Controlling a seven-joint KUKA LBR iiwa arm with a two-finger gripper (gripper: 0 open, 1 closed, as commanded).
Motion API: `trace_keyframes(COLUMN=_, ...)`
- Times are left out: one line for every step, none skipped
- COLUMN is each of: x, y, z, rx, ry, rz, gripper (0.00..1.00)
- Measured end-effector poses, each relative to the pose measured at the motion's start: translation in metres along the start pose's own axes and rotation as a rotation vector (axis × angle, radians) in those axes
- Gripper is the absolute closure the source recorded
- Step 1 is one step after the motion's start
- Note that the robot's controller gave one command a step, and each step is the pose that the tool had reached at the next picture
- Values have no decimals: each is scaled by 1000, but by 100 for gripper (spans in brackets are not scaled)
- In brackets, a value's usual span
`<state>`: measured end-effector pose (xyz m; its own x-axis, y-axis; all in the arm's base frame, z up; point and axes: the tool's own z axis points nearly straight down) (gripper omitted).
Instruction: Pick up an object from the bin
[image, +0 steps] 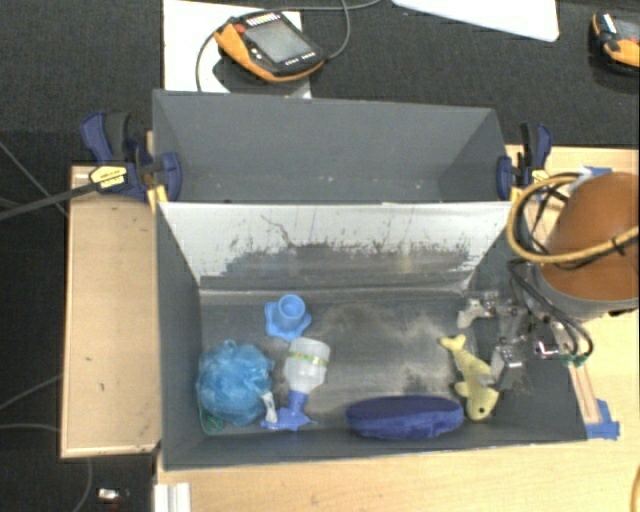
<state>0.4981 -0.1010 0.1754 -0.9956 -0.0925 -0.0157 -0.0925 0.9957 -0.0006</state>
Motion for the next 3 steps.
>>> trace_keyframes(x=-3, y=-10, z=23, rx=0, ry=2, rz=152, gripper=0)
trace_keyframes(x=-1, y=-27, z=27, rx=2, ry=-2, rz=-181, gripper=0)
trace_keyframes(x=1, y=-44, z=70, rx=1, ry=-1, rz=-194, gripper=0)
